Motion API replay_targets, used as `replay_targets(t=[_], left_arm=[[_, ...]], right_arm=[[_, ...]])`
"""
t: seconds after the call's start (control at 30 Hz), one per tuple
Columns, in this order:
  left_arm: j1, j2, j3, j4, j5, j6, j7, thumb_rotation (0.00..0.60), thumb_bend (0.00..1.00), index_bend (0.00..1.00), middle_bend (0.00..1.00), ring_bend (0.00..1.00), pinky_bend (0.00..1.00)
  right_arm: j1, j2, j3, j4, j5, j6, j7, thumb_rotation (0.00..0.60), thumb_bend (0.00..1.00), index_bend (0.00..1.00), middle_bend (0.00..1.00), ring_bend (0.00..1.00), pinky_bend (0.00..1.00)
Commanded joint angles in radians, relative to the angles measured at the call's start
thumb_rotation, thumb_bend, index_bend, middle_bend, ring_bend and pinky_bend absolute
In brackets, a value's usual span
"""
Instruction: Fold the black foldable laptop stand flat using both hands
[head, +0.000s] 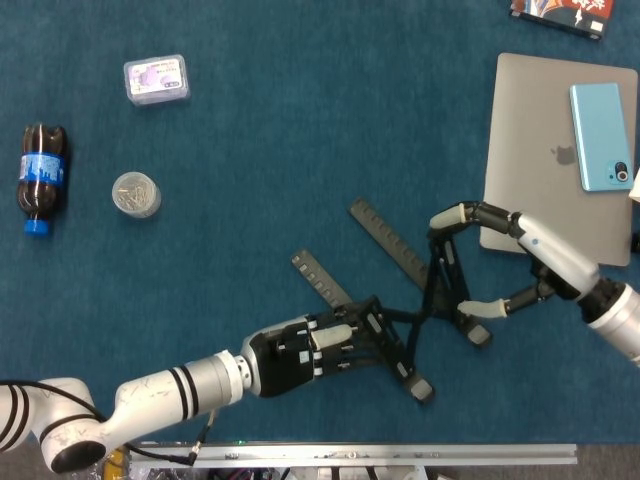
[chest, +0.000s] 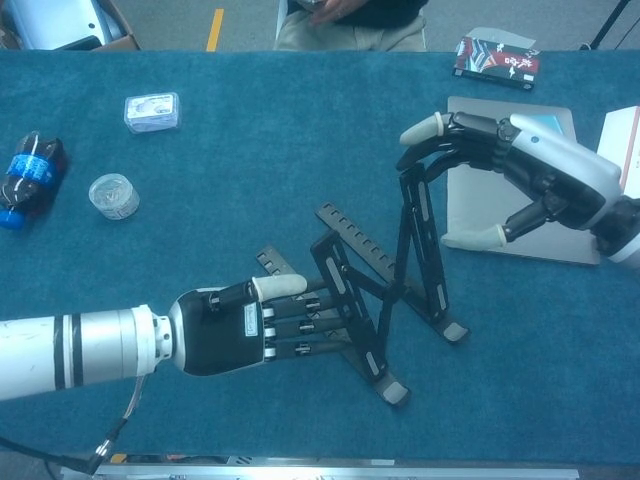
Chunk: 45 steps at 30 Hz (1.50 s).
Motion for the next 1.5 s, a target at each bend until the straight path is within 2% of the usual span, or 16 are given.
replay_targets(t=[0.03,0.17,0.5,0.6,0.67,0.9,1.07,1.17,1.3,1.5], left_arm=[[-0.005,0.012,-0.002,0.018,0.002,0.001,0.058,0.587,0.41,0.04,0.14,0.12,0.10],[-0.002,0.044,-0.009,0.007,-0.026,-0.002,0.163,0.541,0.41,0.04,0.14,0.12,0.10],[0.008,0.171,-0.017,-0.028,-0.054,0.006,0.404,0.499,0.41,0.03,0.12,0.08,0.10],[0.020,0.210,-0.023,-0.029,-0.054,0.030,0.491,0.451,0.41,0.03,0.11,0.04,0.09],[0.028,0.229,-0.027,-0.034,-0.057,0.043,0.539,0.418,0.41,0.03,0.11,0.03,0.07],[0.060,0.274,-0.049,-0.041,-0.078,0.079,0.671,0.401,0.41,0.03,0.10,0.02,0.07],[0.083,0.281,-0.058,-0.032,-0.079,0.100,0.838,0.405,0.41,0.03,0.09,0.02,0.07],[0.094,0.282,-0.068,-0.031,-0.088,0.109,0.929,0.431,0.41,0.03,0.09,0.02,0.07],[0.104,0.287,-0.080,-0.029,-0.085,0.120,1.036,0.487,0.41,0.03,0.09,0.02,0.07],[0.119,0.287,-0.087,-0.005,-0.059,0.142,1.272,0.558,0.41,0.03,0.09,0.02,0.07]], right_arm=[[0.000,0.002,-0.002,-0.002,-0.006,0.004,-0.001,0.600,0.10,0.24,0.32,0.21,0.29],[0.001,0.005,-0.004,-0.008,-0.013,0.009,-0.002,0.600,0.10,0.24,0.32,0.21,0.29],[0.003,0.007,0.000,-0.022,-0.017,0.012,-0.023,0.600,0.10,0.24,0.32,0.21,0.29],[0.002,0.007,0.005,-0.028,-0.012,0.013,-0.041,0.600,0.10,0.24,0.32,0.21,0.28],[-0.001,0.007,0.010,-0.030,-0.007,0.016,-0.054,0.600,0.10,0.24,0.32,0.21,0.26],[-0.005,0.009,0.018,-0.039,0.003,0.015,-0.074,0.600,0.10,0.24,0.32,0.20,0.19],[-0.009,0.015,0.023,-0.037,0.007,0.023,-0.082,0.600,0.10,0.24,0.32,0.20,0.19],[-0.011,0.020,0.027,-0.038,0.006,0.028,-0.085,0.600,0.10,0.24,0.32,0.20,0.19],[-0.013,0.029,0.029,-0.041,0.004,0.035,-0.091,0.600,0.10,0.24,0.32,0.20,0.19],[-0.018,0.036,0.035,-0.038,-0.003,0.043,-0.132,0.600,0.10,0.24,0.32,0.19,0.19]])
